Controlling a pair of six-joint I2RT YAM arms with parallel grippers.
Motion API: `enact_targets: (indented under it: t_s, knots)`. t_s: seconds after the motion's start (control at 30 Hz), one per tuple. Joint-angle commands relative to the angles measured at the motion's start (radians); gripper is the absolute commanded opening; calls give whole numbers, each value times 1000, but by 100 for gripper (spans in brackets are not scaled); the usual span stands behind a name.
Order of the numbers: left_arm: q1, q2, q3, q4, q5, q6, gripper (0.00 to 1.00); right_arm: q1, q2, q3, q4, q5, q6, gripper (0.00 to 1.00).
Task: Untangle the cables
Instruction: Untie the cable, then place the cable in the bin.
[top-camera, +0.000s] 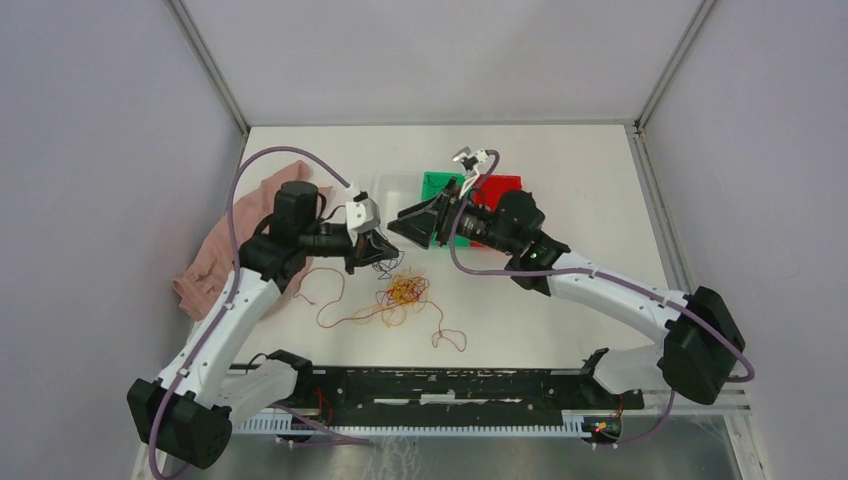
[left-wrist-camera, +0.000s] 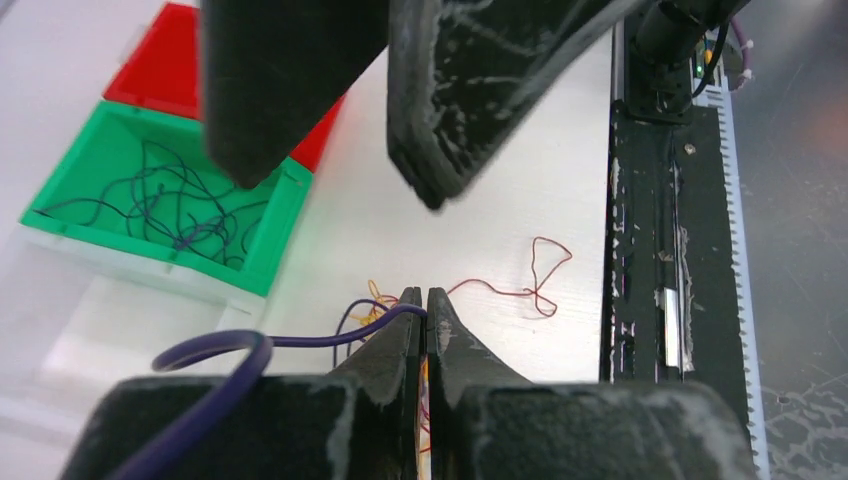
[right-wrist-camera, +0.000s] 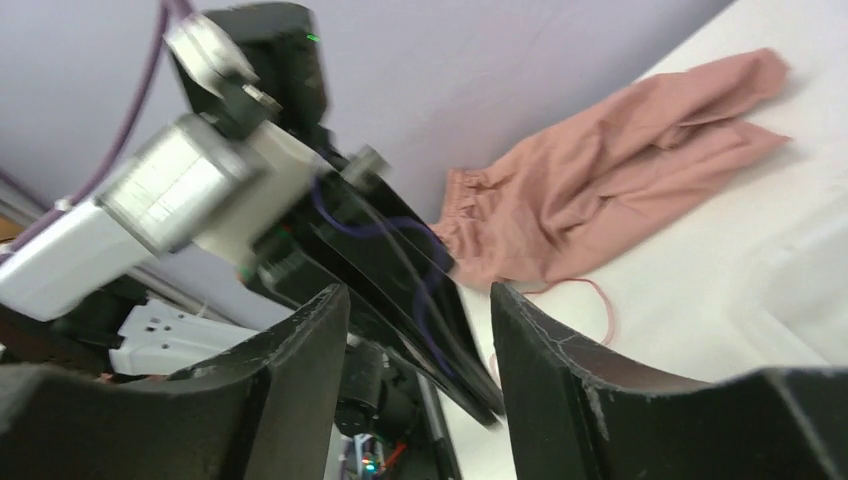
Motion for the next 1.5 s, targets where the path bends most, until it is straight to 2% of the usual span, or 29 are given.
enact_targets:
  t_s: [0.0,0.17,0.37,0.53,0.67,0.73,0.77,0.9,0.93,1.0,1.1,1.2,1.3,1.47]
  knots:
    - [1,-16,100,41,24,-93,3,-68,-115,-104,121,81,17,62]
    - [1,1,175,72,34,-159,3,-116,-142,-190,178,58,17,65]
    - [1,11,240,131,57,-296,3,-115,-64,-250,380,-81,3,72]
    - [1,17,249,192,66,-409,3,-98,36,-195,492,-185,-8,75]
    - [1,14,243,217,67,-448,3,-65,88,-134,481,-217,-26,72]
    - [1,15,241,235,66,-467,3,-54,115,-106,477,-220,-23,66]
    - [1,17,241,245,68,-480,3,-52,128,-92,469,-203,-22,59]
    - [1,20,239,234,68,-476,4,-63,120,-88,357,-48,-58,4]
    - [0,19,239,208,57,-449,9,-76,111,-84,296,-4,-64,1]
    - [1,19,239,122,4,-333,41,-122,97,-61,146,38,-91,0]
    - [1,23,222,-53,-128,-126,63,-190,78,-32,-54,107,-196,0]
    - [2,39,183,-171,-282,66,85,-259,78,-11,-157,139,-250,0]
    - [1,37,131,-221,-368,190,91,-286,104,37,-268,181,-354,0]
    - [1,25,85,-216,-439,247,93,-299,195,135,-398,251,-459,0]
